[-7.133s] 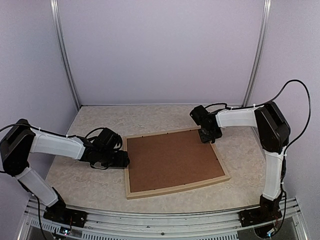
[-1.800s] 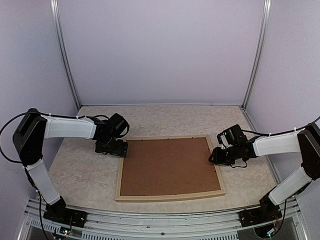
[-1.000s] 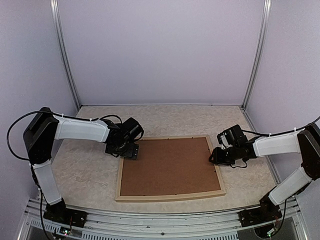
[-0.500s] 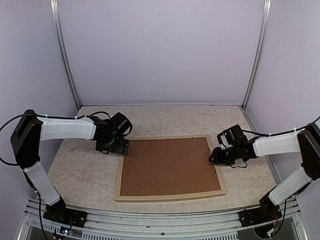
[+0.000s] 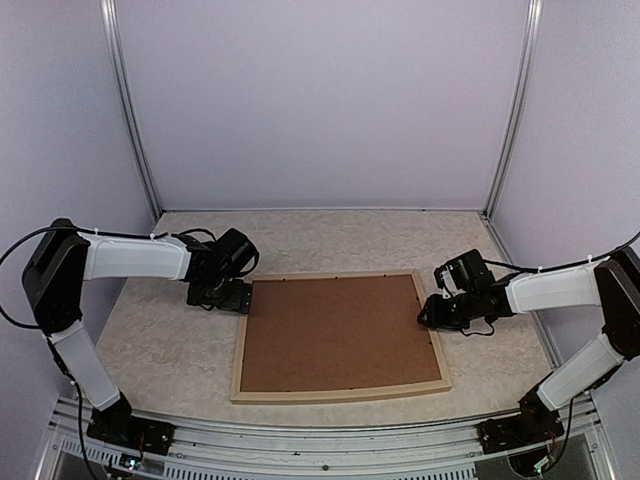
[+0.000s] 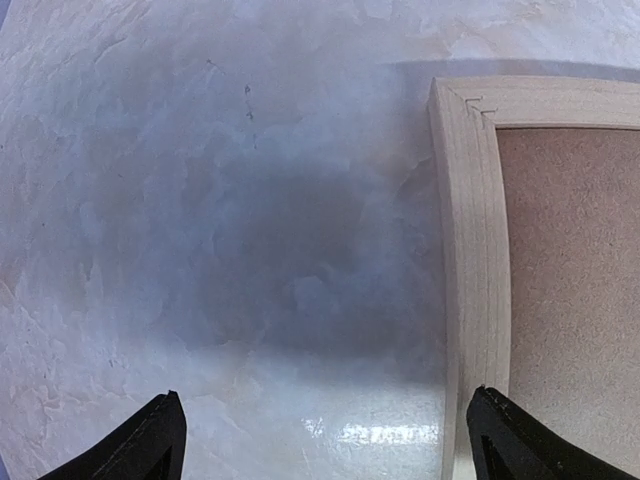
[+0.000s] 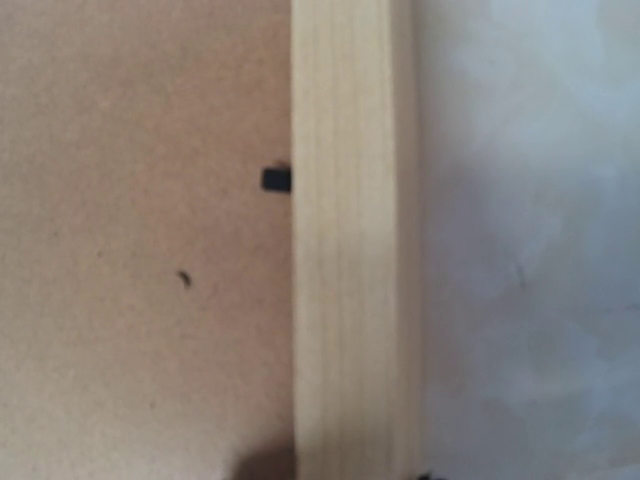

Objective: Put the photo into the frame
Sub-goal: Press the fastener onto the backboard.

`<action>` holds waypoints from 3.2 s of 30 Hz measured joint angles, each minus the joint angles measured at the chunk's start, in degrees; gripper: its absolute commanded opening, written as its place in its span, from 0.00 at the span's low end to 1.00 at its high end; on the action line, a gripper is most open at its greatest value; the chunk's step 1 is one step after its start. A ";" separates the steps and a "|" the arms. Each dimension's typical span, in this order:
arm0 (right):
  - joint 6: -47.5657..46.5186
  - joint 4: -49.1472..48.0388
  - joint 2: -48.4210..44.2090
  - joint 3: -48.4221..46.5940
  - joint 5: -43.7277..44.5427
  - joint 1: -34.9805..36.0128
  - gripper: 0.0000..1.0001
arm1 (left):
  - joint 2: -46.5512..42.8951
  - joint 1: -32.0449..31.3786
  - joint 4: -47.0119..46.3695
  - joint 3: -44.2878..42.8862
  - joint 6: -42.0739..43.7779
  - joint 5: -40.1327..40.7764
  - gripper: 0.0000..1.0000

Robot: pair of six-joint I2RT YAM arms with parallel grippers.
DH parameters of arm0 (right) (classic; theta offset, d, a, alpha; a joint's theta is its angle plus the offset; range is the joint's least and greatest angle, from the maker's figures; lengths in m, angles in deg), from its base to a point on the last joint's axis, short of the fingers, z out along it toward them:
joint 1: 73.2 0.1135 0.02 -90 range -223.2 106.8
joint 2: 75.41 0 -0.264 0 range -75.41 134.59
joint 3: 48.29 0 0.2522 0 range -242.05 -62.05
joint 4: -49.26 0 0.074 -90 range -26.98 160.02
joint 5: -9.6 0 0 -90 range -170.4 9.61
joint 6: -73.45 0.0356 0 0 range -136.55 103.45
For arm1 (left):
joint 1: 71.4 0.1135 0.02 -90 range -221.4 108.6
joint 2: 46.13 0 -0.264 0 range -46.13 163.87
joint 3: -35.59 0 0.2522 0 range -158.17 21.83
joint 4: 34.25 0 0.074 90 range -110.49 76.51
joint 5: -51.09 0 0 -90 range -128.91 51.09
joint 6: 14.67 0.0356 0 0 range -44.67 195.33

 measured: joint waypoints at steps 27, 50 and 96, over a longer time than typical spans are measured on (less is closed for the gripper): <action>0.02 -0.26 0.00 0.11 0.02 0.00 0.39 | 4.59 -5.38 -1.49 -2.10 -2.25 2.23 0.96; 0.02 -0.74 0.02 0.35 0.02 0.00 0.39 | 2.03 -4.26 4.31 -3.96 -2.84 4.20 0.97; -0.17 -0.81 0.11 0.33 0.02 0.00 0.39 | -0.28 -3.13 5.40 -5.03 -2.51 6.21 0.96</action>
